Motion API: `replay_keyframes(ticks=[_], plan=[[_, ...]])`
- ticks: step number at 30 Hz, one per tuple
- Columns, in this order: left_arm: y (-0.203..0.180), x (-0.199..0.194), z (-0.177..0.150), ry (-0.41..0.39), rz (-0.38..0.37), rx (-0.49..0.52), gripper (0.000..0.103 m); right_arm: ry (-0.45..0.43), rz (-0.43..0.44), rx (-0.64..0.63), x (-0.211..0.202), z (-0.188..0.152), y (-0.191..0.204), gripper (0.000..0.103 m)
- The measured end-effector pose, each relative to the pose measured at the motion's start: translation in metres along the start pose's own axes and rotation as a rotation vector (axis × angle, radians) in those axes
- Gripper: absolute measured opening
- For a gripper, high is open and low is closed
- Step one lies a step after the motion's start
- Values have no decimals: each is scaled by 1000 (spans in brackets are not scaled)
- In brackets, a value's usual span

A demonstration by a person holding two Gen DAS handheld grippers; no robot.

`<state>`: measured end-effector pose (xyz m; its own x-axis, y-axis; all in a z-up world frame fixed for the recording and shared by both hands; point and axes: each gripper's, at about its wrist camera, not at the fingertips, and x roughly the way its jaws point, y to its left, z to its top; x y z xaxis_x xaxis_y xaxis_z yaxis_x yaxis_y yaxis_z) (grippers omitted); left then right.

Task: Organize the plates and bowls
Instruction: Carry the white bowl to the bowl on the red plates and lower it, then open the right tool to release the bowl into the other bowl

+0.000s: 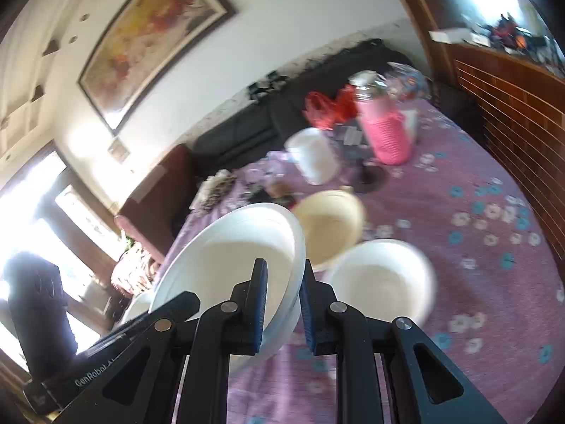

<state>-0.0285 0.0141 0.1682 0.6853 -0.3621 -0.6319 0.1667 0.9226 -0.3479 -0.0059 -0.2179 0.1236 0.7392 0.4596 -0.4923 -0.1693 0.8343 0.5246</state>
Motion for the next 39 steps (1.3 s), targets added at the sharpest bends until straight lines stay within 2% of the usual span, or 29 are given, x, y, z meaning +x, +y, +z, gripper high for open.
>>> replay_keyframes(ticks=[4, 13, 20, 25, 30, 39], plan=[[39, -34, -8, -65, 61, -56, 43, 4, 45, -59, 16, -10, 45, 20], [147, -95, -12, -163, 190, -229, 43, 130, 161, -157, 87, -41, 153, 21], [220, -112, -19, -182, 256, -342, 43, 196, 170, -254, 135, -70, 217, 22], [245, -103, -25, -164, 280, -376, 43, 219, 124, -321, 158, -83, 236, 22], [255, -93, -29, -148, 304, -380, 43, 243, 68, -372, 176, -90, 242, 22], [261, -85, -28, -137, 352, -369, 43, 268, 6, -354, 199, -91, 227, 22]])
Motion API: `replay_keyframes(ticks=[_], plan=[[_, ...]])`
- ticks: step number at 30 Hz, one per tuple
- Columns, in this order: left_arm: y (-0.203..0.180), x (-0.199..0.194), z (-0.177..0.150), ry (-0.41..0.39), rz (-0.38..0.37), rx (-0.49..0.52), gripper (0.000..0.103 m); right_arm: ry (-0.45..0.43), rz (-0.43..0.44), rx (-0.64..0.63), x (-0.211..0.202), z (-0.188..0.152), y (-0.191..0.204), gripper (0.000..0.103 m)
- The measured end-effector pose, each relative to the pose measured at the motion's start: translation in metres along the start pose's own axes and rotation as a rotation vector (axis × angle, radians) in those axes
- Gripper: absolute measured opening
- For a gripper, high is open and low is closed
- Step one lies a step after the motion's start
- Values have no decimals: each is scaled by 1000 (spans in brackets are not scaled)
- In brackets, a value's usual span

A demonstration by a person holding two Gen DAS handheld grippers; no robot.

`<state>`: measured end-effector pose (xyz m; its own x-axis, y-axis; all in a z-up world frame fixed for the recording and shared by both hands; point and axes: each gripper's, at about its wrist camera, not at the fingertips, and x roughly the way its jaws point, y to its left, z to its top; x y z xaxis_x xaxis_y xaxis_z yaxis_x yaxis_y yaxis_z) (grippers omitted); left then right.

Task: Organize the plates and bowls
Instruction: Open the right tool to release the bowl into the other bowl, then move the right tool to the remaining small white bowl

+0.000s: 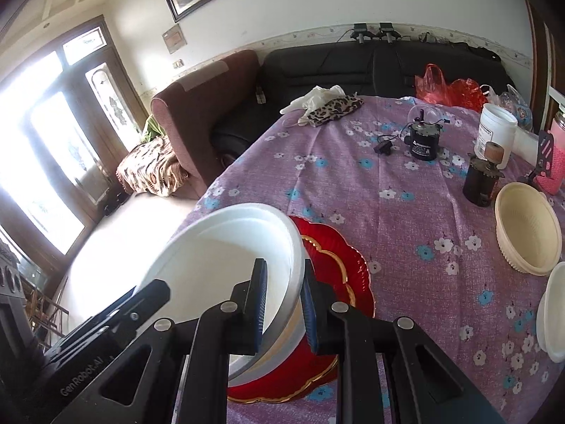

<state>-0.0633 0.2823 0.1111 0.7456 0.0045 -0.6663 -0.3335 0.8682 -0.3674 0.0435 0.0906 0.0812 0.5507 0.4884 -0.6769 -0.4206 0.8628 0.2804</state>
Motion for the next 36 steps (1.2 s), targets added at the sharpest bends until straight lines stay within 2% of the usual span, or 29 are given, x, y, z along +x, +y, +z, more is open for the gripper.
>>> replay_keyframes(ticks=[3, 7, 12, 13, 15, 16, 20, 24, 31, 36], plan=[[2, 2, 0, 7, -2, -11, 43, 4, -13, -3, 3, 0, -1, 22], [5, 0, 2, 2, -6, -25, 43, -1, -34, 6, 5, -1, -6, 41], [1, -14, 4, -37, -5, -22, 47, -37, -46, 8, -7, -1, -11, 45], [0, -17, 4, -48, -6, -20, 48, -43, -50, 7, -9, -1, -11, 49], [-5, -26, 3, -76, -10, -12, 62, -57, -56, 7, -15, -4, -14, 55], [-7, -29, 2, -89, -10, -8, 64, -62, -58, 8, -18, -6, -15, 59], [-29, -44, -4, -150, 8, 64, 75, -66, -57, 39, -27, -17, -30, 63], [-58, -50, -16, -167, 4, 155, 79, -56, -65, 83, -32, -28, -52, 64], [-105, -47, -42, -136, -18, 296, 80, -65, -86, 181, -55, -48, -103, 65], [-140, -36, -69, -61, -43, 400, 80, -88, -136, 245, -85, -62, -149, 65]])
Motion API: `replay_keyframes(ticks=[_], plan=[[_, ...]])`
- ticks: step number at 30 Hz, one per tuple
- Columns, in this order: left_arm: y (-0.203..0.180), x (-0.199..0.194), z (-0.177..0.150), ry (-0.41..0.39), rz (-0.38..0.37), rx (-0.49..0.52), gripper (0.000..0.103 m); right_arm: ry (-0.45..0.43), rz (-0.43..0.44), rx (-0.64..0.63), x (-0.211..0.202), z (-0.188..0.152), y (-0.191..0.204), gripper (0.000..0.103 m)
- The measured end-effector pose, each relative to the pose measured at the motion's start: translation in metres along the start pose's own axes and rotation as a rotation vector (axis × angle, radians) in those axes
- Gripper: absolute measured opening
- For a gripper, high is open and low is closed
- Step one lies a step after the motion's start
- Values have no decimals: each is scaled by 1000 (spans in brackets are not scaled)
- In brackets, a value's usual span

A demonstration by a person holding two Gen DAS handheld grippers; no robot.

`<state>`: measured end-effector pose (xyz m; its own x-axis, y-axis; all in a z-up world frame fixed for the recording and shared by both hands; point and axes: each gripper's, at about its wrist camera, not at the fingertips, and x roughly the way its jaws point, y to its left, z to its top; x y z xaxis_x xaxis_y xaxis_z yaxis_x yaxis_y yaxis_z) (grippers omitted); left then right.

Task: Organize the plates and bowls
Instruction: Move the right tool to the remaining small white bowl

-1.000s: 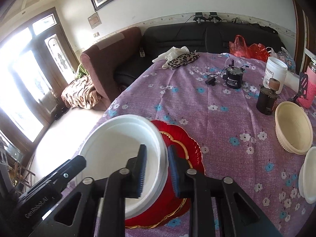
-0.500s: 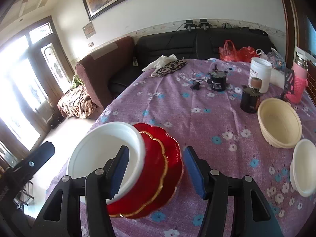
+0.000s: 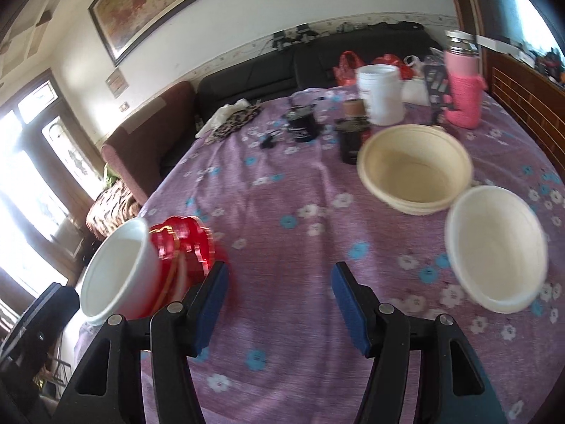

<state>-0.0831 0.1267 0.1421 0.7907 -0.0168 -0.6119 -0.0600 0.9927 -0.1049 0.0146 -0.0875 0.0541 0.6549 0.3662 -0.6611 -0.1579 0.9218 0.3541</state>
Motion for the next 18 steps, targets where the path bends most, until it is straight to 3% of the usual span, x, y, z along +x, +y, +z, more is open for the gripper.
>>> replay_keyframes(ticks=[10, 18], plan=[[-76, 35, -38, 181, -97, 160, 80, -45, -140, 143, -45, -2, -112, 68], [-97, 51, -57, 270, -105, 218, 80, -58, -192, 270, -63, -5, -175, 68]])
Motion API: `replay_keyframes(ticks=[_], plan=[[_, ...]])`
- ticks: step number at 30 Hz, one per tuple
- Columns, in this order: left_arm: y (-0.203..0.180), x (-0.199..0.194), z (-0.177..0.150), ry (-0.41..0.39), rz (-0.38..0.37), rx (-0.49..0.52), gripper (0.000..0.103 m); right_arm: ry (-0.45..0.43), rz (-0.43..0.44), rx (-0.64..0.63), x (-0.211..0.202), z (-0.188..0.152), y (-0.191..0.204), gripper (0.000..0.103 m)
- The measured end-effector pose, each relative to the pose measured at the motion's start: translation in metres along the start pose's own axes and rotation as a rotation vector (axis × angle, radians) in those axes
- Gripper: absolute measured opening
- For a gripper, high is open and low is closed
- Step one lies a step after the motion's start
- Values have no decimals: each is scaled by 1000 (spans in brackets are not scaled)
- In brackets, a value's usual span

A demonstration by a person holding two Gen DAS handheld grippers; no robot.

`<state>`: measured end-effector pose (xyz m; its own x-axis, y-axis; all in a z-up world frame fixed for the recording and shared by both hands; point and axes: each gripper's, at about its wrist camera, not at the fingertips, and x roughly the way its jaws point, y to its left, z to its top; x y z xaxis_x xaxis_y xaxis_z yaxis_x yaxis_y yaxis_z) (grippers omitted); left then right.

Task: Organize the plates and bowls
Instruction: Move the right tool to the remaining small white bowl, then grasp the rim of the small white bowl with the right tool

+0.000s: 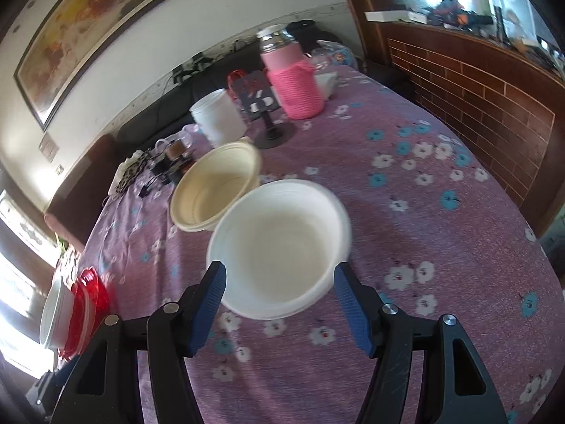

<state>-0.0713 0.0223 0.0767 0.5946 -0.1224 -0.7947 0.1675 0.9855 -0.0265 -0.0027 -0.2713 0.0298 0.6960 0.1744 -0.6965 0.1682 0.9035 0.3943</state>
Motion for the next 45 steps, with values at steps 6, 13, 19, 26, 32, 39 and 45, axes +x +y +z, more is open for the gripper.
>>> replay_keyframes(ticks=[6, 13, 19, 26, 32, 39, 45], plan=[[3, 7, 0, 25, 5, -12, 80, -5, -21, 16, 1, 4, -10, 68], [5, 17, 0, 49, -7, -27, 80, -7, -23, 2, 4, 14, -3, 68], [12, 22, 1, 52, -20, -51, 80, 23, -33, -12, 24, 48, 12, 70], [27, 23, 8, 38, -66, -103, 80, 118, -69, -32, 74, 95, 37, 71], [39, 25, 12, 36, -77, -122, 80, 200, -137, -28, 113, 109, 37, 71], [45, 37, 11, 64, -108, -138, 80, 191, -180, -13, 88, 95, -8, 71], [32, 41, 10, 82, -130, -119, 80, 211, -162, 46, 78, 74, -43, 71]])
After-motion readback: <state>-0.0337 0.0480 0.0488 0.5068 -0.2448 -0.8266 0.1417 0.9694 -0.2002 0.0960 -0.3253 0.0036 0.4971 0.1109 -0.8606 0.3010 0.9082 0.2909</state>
